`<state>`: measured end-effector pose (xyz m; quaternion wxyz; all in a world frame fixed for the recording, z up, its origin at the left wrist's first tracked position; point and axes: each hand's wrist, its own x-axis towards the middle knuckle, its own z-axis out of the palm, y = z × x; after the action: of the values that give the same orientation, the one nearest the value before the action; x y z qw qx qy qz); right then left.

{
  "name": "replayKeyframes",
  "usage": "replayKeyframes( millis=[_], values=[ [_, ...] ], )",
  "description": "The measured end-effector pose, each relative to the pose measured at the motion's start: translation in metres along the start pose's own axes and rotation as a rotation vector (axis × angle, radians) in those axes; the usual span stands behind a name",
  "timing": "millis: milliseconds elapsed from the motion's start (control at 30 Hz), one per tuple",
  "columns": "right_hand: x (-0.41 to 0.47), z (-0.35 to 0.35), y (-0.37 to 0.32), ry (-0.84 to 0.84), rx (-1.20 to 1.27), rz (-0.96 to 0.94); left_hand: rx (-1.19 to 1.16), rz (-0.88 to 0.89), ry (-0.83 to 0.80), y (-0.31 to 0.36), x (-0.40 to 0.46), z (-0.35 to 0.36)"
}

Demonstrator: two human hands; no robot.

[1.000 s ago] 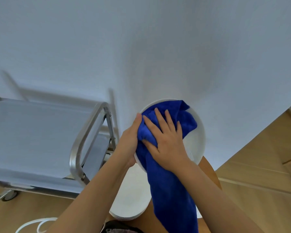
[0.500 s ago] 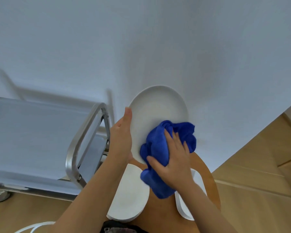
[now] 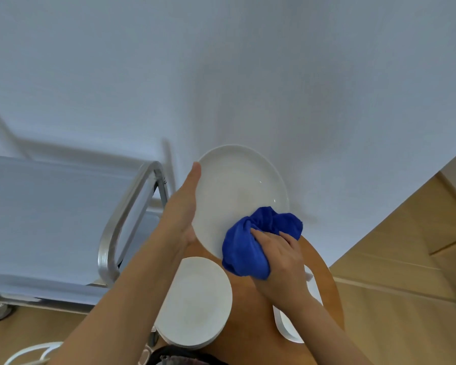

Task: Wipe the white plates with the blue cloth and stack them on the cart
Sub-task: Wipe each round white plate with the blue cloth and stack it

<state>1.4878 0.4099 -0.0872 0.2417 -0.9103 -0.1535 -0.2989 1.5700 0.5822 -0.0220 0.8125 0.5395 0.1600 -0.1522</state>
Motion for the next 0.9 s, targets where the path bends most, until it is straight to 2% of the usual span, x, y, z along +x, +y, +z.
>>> replayKeyframes(
  millis=[67,100,200,300,367,433,500,533,600,700,767,833,900],
  values=[
    [0.004,-0.009,-0.005,-0.019,0.041,-0.013,0.028,-0.006,-0.007,0.007,0.001,-0.001],
    [0.008,-0.016,-0.008,-0.077,0.072,0.027,0.121,0.009,0.009,0.011,0.001,-0.002],
    [0.025,-0.039,-0.021,-0.323,0.253,0.351,0.496,0.115,-0.017,0.024,0.003,-0.005],
    [0.035,-0.048,-0.023,-0.311,0.603,0.685,0.608,0.189,-0.114,0.023,0.008,-0.003],
    [0.042,-0.051,-0.019,-0.193,0.871,0.831,0.515,0.229,-0.168,0.014,0.015,-0.004],
    [0.046,-0.049,-0.013,-0.126,1.064,1.032,0.302,0.236,-0.147,0.001,0.025,-0.008],
    [0.042,-0.047,-0.004,-0.118,1.212,1.256,0.134,0.164,-0.079,-0.011,0.033,-0.012],
    [0.038,-0.046,0.0,-0.136,1.269,1.3,0.083,0.103,-0.054,-0.015,0.035,-0.012],
    [0.028,-0.045,0.007,-0.178,1.348,1.245,0.004,0.004,0.046,-0.019,0.036,-0.01],
    [0.021,-0.046,0.016,-0.16,1.297,1.1,-0.042,0.041,0.298,-0.015,0.037,-0.016],
    [0.021,-0.048,0.019,-0.091,1.155,1.004,0.058,0.139,0.381,-0.007,0.035,-0.022],
    [0.024,-0.054,0.022,-0.004,0.931,0.946,0.267,0.299,0.445,0.0,0.033,-0.024],
    [0.038,-0.062,0.02,-0.081,0.62,0.705,0.412,0.47,0.501,0.007,0.026,-0.022]
  ],
)
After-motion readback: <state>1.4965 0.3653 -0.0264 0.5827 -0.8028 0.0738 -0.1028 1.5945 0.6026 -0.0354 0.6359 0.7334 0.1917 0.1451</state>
